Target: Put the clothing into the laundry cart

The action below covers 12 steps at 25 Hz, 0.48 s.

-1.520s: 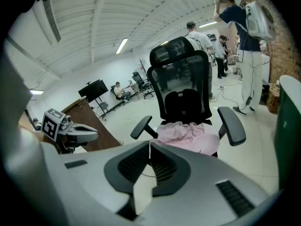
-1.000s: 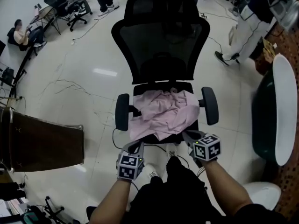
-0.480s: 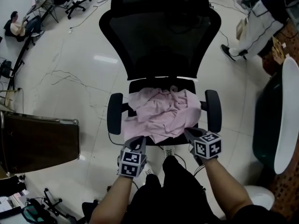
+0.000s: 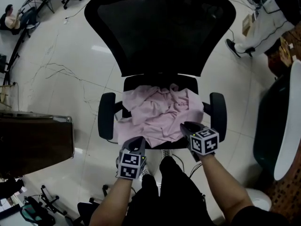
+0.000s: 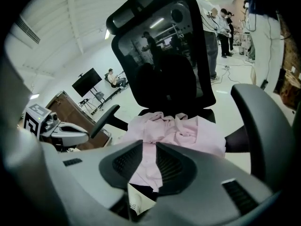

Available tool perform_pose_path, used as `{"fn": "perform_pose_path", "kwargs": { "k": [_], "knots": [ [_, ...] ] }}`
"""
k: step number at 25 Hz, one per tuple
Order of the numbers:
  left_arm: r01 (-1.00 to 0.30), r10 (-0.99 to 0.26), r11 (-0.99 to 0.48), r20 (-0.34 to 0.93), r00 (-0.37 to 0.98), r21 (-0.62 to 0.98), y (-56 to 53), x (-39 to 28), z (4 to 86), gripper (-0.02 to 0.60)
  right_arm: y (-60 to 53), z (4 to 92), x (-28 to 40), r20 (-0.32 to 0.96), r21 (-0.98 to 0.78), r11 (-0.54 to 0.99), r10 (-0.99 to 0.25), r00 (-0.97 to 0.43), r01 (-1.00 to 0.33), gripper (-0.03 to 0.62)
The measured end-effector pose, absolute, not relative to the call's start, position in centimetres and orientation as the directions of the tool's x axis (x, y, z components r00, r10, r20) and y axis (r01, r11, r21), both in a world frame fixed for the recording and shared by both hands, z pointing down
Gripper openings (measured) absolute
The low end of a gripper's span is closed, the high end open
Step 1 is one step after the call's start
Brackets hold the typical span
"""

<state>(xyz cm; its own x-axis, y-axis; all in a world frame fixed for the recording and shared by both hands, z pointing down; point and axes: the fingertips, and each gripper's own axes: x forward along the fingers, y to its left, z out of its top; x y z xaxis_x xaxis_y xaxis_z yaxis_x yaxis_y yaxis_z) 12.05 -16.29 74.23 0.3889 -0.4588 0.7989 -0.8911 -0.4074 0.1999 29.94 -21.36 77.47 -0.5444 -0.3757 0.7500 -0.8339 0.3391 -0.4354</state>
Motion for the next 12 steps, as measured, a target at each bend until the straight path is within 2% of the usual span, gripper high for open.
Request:
{"fn": "perform_pose_path", "kwargs": {
  "k": [7, 11, 12],
  "knots": [
    [-0.899, -0.446, -0.385, 0.81, 0.381, 0.21, -18.0, 12.2, 77.3, 0.0, -23.5, 81.6, 30.0, 0.782, -0.408, 0.334, -0.352, -0.514, -0.85, 0.265],
    [-0.905, -0.44, -0.368, 0.817, 0.373, 0.215, -18.8, 11.9, 78.7, 0.0, -24.6, 84.6, 30.0, 0.831, -0.322, 0.372, -0.329, -0.448, -0.871, 0.442],
    [-0.906, -0.438, -0.363, 0.818, 0.372, 0.217, -19.0, 11.9, 79.1, 0.0, -25.0, 85.4, 29.9, 0.839, -0.306, 0.383, -0.324, -0.438, -0.871, 0.456]
  ]
}}
